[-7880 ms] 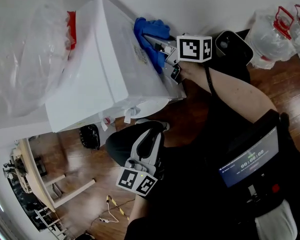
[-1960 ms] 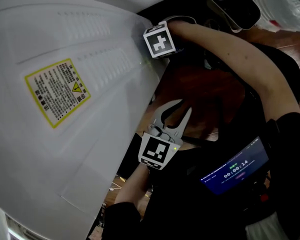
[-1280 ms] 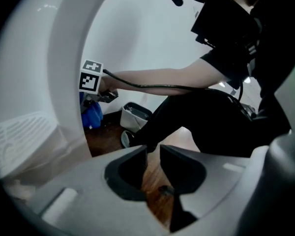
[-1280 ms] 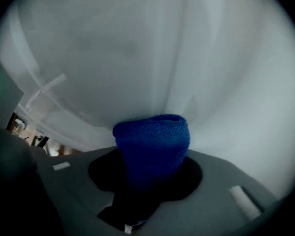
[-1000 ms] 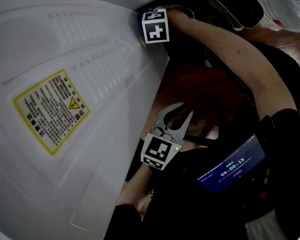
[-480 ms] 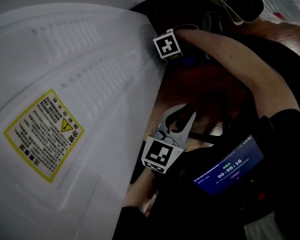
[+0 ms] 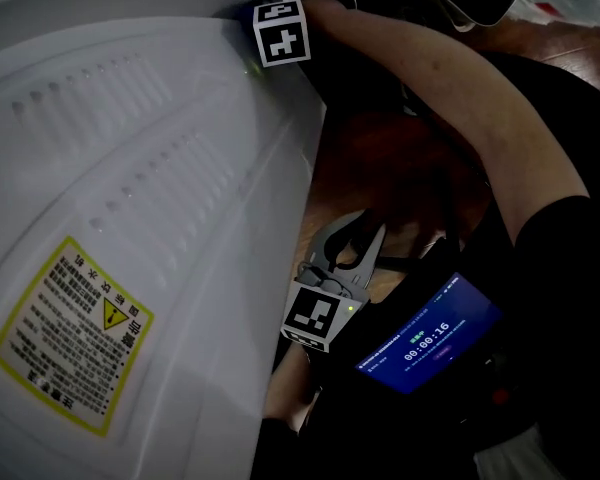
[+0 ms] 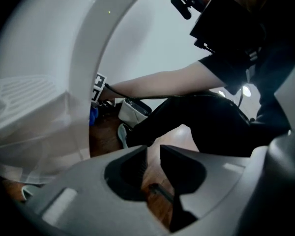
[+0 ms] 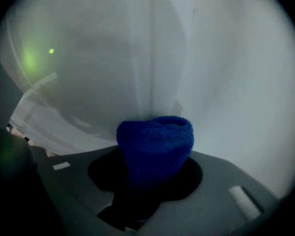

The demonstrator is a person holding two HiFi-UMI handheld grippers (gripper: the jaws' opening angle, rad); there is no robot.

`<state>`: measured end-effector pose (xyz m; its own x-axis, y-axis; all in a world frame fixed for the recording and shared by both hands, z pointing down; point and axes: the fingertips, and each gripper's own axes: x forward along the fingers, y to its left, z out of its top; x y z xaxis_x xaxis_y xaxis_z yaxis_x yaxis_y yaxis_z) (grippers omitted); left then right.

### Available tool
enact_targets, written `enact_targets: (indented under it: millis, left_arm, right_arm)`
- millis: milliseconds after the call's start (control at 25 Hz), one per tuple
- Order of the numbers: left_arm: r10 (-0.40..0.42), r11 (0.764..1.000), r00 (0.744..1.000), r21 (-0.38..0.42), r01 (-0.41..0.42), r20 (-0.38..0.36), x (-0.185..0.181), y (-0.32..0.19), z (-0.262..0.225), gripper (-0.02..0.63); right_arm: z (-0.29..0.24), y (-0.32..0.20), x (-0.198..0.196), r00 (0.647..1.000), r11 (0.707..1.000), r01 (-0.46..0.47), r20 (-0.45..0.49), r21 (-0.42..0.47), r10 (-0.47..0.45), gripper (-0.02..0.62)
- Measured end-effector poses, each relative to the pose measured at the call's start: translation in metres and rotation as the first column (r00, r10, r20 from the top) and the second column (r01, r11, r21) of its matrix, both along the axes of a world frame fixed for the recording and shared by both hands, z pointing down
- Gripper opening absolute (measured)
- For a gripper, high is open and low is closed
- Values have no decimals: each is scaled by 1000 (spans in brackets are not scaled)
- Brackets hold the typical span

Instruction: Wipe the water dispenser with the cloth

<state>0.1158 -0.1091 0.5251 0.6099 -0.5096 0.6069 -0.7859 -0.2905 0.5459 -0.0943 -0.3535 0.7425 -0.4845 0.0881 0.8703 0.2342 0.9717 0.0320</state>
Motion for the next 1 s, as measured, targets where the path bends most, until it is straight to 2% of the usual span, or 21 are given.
enact_targets:
  millis: [80, 200, 320, 400, 440, 480, 520, 600, 680, 760, 880, 1000]
  left_arm:
    - [-5, 1000, 1000, 1, 5, 6, -4, -4, 3, 83]
    - [-2, 1000, 1000, -5, 2, -5, 0, -6, 4, 83]
    - [34, 999, 999, -16, -35, -18, 11, -2, 8, 83]
    - [63, 998, 998, -26, -63, -23, 16, 2, 10, 83]
    - [69, 997, 997, -31, -69, -24, 17, 3, 11, 83]
    - [69, 997, 997, -36, -70, -23, 17, 4, 12, 83]
    - [65, 997, 998, -40, -66, -21, 16, 4, 12, 83]
    - [51, 998, 999, -45, -51, -17, 14, 3, 13, 83]
    - [38, 998, 999, -52, -39, -16, 12, 3, 14, 83]
    - [34, 998, 999, -56, -35, -21, 12, 3, 16, 83]
    - [44, 997, 998, -55, -46, -34, 15, 3, 15, 83]
    - [75, 994, 996, -80, -78, -44, 20, 10, 17, 83]
  right_arm:
    - [21, 28, 12, 998, 998, 37, -44, -60, -40, 164]
    - [54, 87, 42, 989, 972, 65, -112, -227, -92, 164]
    - [78, 144, 82, 971, 920, 71, -185, -385, -152, 164]
    - [89, 177, 107, 950, 864, 102, -209, -492, -231, 164]
    - [92, 189, 114, 939, 837, 120, -213, -534, -271, 164]
    - [94, 194, 117, 929, 825, 140, -215, -547, -301, 164]
    - [95, 192, 115, 924, 831, 163, -213, -531, -318, 163]
    - [93, 170, 100, 932, 874, 194, -194, -445, -305, 163]
    - [88, 135, 74, 963, 933, 169, -150, -319, -226, 164]
    - [78, 89, 45, 991, 982, 82, -88, -169, -98, 164]
    - [55, 33, 12, 1000, 1000, -19, 17, -8, 19, 166]
    - [42, -3, -4, 995, 995, -71, 73, 69, 65, 164]
